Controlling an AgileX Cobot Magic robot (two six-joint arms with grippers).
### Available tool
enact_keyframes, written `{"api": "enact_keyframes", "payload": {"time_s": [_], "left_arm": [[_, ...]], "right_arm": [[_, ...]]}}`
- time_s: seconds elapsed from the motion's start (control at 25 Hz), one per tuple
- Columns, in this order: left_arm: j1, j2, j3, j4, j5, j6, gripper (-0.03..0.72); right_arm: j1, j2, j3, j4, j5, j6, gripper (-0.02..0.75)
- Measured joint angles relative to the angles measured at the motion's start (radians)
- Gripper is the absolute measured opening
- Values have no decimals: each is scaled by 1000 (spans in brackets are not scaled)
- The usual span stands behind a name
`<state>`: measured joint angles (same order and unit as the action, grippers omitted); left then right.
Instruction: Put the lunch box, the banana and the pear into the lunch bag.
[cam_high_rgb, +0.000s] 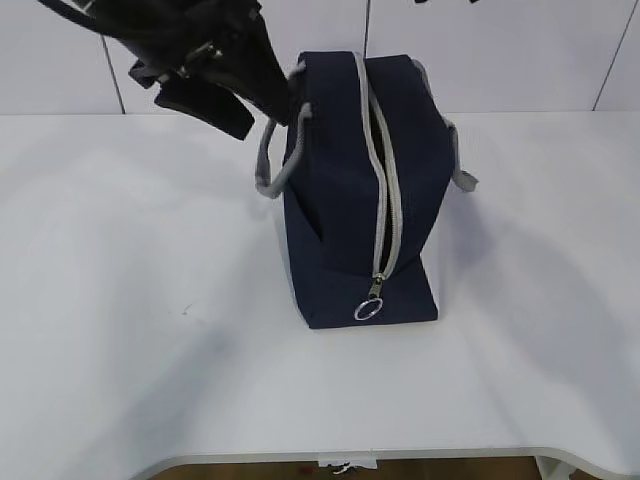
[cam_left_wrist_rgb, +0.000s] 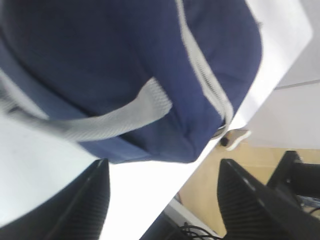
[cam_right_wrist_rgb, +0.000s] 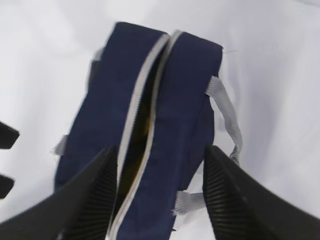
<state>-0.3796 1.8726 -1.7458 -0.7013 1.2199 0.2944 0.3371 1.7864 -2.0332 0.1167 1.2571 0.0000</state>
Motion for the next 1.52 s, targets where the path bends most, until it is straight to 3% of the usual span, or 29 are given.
{"api": "enact_keyframes", "payload": {"time_s": [0.28,0.48,0.68,0.88,1.04,1.52], "left_arm": [[-3,-49,0,178,6,-62,469],[-29,-129,0,253,19,-109,460],[-29,-162,0,257,20,-114,456],[-29,-168,0,257,21,-117,454],[-29,-168,0,258,21,-117,454],[-29,-168,0,234,23,-117,438]], "right_arm": [[0,-75,28,68,2,-58,407],[0,-166,193,79,-16,-84,404],[0,-334,517,134,-297,-181,403],[0,-479,863,315,-590,-456,403],[0,-498,1008,391,-763,-540,403],[0,-378,1029,414,-836,-555,403]]}}
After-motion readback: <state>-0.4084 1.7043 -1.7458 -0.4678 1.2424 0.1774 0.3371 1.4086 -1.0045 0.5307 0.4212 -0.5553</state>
